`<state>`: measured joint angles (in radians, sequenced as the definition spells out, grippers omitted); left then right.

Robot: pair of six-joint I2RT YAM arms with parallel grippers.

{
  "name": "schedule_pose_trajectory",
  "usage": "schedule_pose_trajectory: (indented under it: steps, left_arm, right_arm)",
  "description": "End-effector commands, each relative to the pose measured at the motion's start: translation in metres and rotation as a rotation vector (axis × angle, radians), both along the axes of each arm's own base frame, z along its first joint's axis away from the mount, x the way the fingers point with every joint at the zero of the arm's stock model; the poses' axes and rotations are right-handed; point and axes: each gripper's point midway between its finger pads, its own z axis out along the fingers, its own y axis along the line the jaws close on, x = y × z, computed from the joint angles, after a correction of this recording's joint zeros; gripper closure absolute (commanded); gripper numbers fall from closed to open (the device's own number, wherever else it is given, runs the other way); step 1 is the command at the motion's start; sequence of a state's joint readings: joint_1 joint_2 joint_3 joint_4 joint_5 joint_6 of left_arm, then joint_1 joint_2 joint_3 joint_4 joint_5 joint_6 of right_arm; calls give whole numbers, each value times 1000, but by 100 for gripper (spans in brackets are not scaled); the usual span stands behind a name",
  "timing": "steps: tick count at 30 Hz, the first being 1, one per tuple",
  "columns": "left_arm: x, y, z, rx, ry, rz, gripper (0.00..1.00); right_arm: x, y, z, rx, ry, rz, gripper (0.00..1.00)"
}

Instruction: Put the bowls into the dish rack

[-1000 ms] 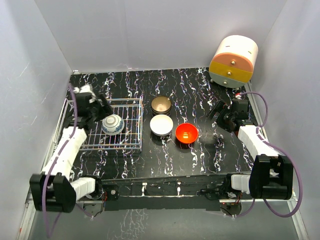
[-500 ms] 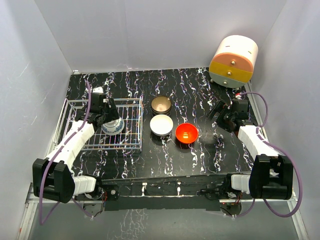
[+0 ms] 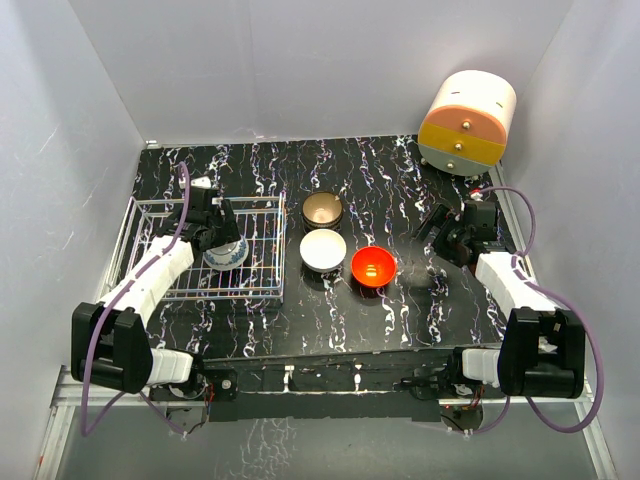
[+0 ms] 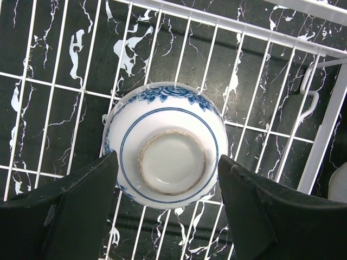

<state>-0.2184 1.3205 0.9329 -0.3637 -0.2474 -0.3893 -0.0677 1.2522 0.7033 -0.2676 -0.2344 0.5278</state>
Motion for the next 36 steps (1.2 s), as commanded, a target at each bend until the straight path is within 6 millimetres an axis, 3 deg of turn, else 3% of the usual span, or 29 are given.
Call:
schedule_pose_trajectory:
  steps: [1,15,26,30,36]
  left_arm:
    - [0,1,1,13,-2,0,29]
    - [-5,5,-9,46,28,26,37]
    - [-6,9,-16,71,47,54,49]
    - [-11,19,-13,100,40,96,57]
    - [-27,41,-4,181,53,186,58]
  right_arm:
    - [9,-4,3,-9,-44,-1,2]
    - [8,-5,2,-5,-45,-2,2]
    - [10,-8,2,-2,-46,-3,2]
    - [10,-9,3,0,-48,-4,2]
    - [10,-9,4,5,-51,-5,2]
